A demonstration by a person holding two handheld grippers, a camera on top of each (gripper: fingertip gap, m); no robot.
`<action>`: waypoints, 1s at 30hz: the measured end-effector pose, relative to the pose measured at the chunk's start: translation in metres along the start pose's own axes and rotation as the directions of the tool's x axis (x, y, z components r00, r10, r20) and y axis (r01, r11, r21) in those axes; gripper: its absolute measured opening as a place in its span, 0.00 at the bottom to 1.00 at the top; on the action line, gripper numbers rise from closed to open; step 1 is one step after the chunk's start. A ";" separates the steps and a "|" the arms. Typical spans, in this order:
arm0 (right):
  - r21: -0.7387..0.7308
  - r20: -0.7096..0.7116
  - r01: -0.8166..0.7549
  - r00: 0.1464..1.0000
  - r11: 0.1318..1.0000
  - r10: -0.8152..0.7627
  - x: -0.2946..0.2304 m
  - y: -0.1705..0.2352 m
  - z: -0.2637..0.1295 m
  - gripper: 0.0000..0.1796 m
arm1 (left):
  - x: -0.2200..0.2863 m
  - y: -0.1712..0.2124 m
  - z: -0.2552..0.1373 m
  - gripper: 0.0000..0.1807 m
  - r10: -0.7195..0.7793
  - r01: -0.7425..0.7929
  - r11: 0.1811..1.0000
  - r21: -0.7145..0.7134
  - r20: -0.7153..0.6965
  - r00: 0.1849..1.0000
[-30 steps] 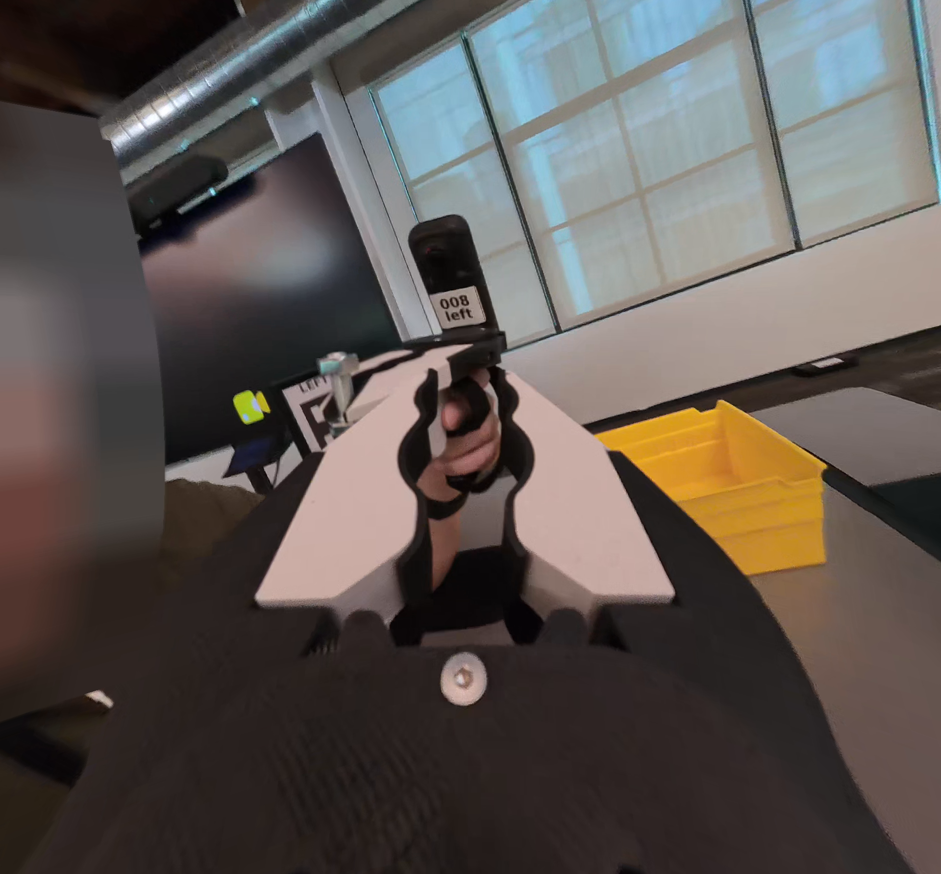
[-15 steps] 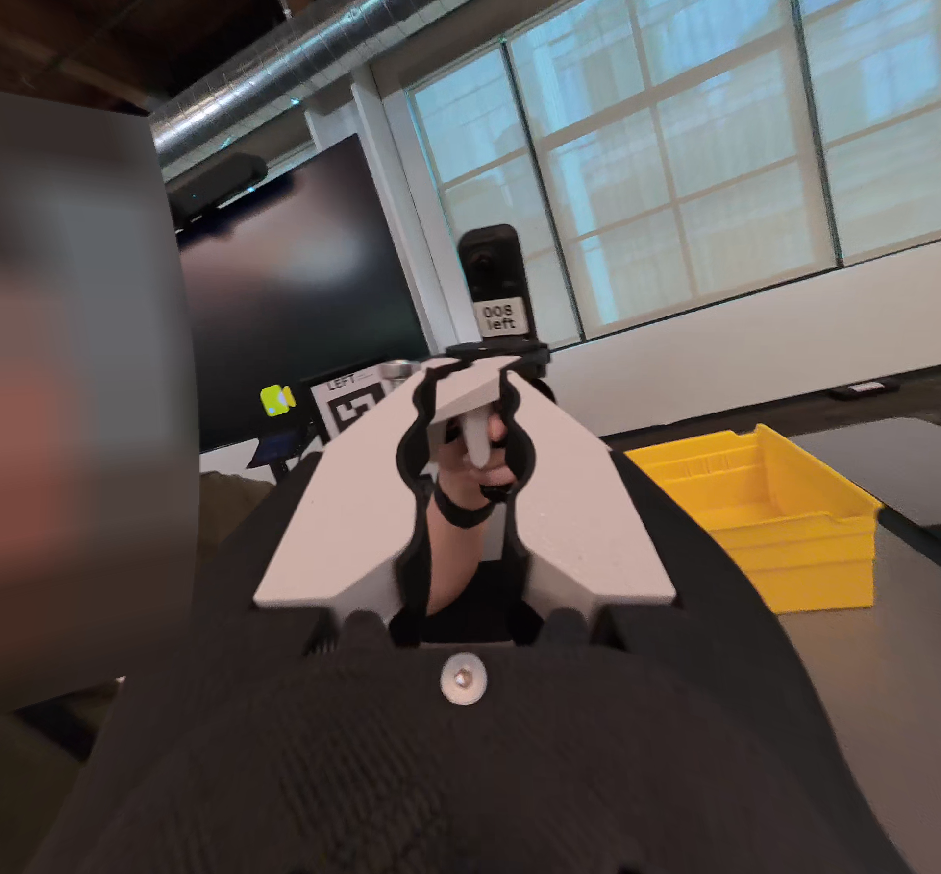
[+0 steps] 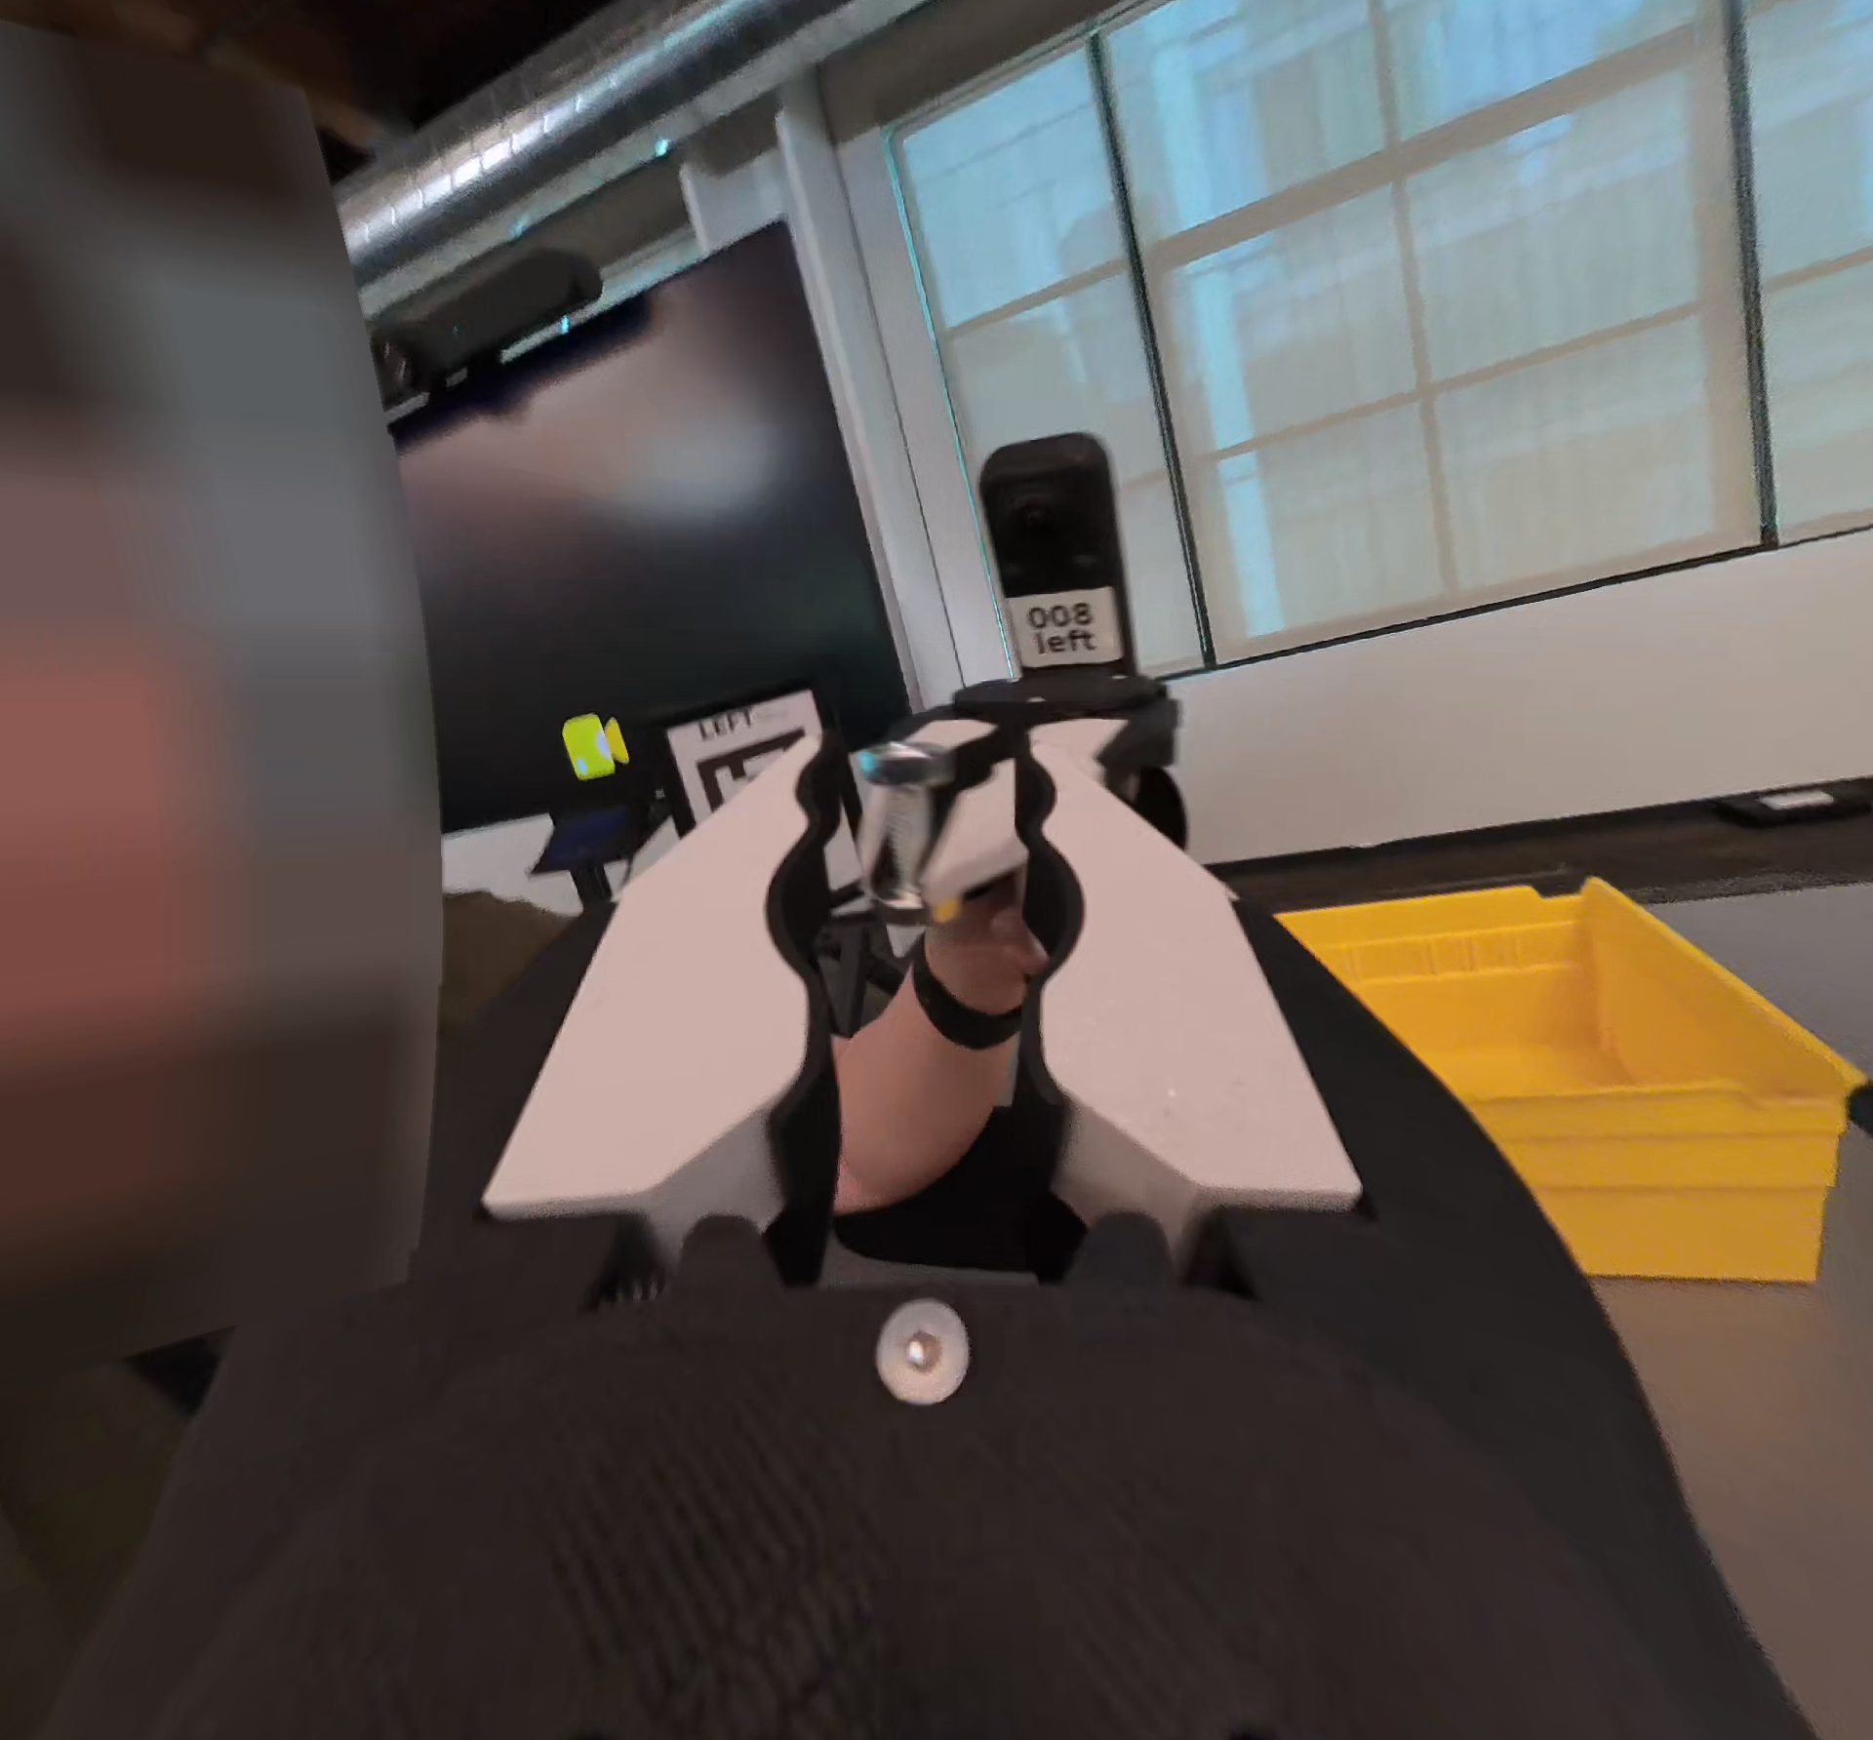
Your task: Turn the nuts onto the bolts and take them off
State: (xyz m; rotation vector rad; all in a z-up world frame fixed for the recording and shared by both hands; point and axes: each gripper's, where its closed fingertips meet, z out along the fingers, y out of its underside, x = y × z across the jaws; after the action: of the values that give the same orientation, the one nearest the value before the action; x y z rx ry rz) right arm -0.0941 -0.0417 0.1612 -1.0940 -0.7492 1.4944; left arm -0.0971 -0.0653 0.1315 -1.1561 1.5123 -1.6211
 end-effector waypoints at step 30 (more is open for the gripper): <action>-0.076 0.018 0.091 0.996 0.993 -0.090 -0.020 0.012 0.017 0.19 | 0.001 0.006 0.006 0.04 0.052 -0.051 0.997 -0.054 0.030 0.998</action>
State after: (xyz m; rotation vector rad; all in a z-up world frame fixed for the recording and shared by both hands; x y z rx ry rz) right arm -0.1149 -0.0617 0.1620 -1.0931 -0.8608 1.4079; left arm -0.0929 -0.0699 0.1252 -1.1561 1.5609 -1.5309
